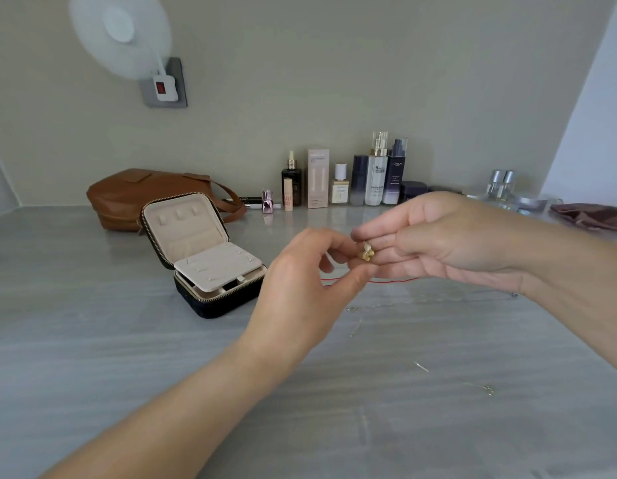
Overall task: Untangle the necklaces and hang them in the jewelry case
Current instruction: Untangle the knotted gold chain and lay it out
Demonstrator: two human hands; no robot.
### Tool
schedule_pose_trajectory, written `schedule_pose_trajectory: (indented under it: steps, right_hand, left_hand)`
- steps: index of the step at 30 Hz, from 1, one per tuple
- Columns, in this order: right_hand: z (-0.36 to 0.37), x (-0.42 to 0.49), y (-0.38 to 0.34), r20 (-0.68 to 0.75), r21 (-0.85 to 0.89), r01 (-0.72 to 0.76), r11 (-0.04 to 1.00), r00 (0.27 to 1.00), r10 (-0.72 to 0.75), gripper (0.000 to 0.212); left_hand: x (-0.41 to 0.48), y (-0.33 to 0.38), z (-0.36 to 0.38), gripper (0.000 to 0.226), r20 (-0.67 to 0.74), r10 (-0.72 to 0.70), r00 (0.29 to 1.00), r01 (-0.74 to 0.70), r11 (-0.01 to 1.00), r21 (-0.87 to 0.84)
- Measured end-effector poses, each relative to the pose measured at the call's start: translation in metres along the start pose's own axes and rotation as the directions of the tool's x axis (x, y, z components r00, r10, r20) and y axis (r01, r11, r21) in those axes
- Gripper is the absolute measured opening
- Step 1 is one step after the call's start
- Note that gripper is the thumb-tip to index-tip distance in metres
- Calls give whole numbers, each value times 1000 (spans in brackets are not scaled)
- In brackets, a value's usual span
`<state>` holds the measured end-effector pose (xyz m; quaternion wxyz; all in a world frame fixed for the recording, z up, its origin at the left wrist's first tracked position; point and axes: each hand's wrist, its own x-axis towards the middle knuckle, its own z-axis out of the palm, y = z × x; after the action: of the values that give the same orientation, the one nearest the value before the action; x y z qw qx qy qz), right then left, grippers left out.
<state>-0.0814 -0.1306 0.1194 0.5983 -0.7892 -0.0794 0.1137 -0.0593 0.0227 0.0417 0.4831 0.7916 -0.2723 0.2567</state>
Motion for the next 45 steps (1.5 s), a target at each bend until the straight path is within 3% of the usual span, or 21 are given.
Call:
schedule_pose_trajectory:
  steps: [9, 12, 15, 18, 22, 24, 26, 28, 33, 36, 40, 45]
  right_hand:
    - [11, 2, 7, 9, -229, 24, 973, 1000, -22, 30]
    - [12, 3, 9, -56, -358, 30, 933, 997, -54, 24]
    - [12, 6, 16, -181, -676, 48, 736, 957, -228, 12]
    - [19, 4, 18, -211, -792, 48, 608, 914, -347, 15]
    - [34, -1, 16, -184, -922, -1, 388, 882, -434, 40]
    - [37, -1, 16, -165, -959, -22, 282, 852, -496, 40]
    - [34, 0, 17, -155, -967, -19, 256, 839, -522, 37]
    - [29, 4, 18, -164, -955, -6, 295, 841, -515, 33]
    - [15, 12, 21, -199, -846, 93, 525, 859, -473, 26]
    - [8, 13, 18, -194, -803, 96, 588, 891, -411, 17]
    - [2, 9, 3, -176, -707, 101, 700, 933, -312, 13]
    - [3, 3, -17, -144, -600, 103, 793, 962, -234, 9]
  left_hand:
    - [2, 2, -4, 10, -9, -110, 994, 111, 989, 99]
    - [6, 3, -5, 17, -3, -242, 970, 242, 970, -9]
    - [12, 3, -8, 25, 70, -465, 882, 469, 861, -197]
    - [13, 1, -9, 26, 133, -574, 808, 585, 753, -301]
    - [11, 1, -8, 21, 210, -590, 780, 623, 698, -354]
    - [11, 2, -8, 20, 215, -568, 794, 605, 707, -367]
    - [11, 3, -8, 23, 189, -545, 817, 574, 735, -360]
    - [12, 5, -7, 25, 154, -521, 839, 540, 769, -342]
    - [11, 10, -7, 36, 151, -500, 853, 519, 775, -361]
    - [12, 11, -8, 39, 167, -487, 857, 512, 771, -379]
    - [14, 6, -8, 29, 73, -438, 896, 423, 793, -437]
    - [10, 6, -5, 25, 267, -332, 905, 423, 774, -472]
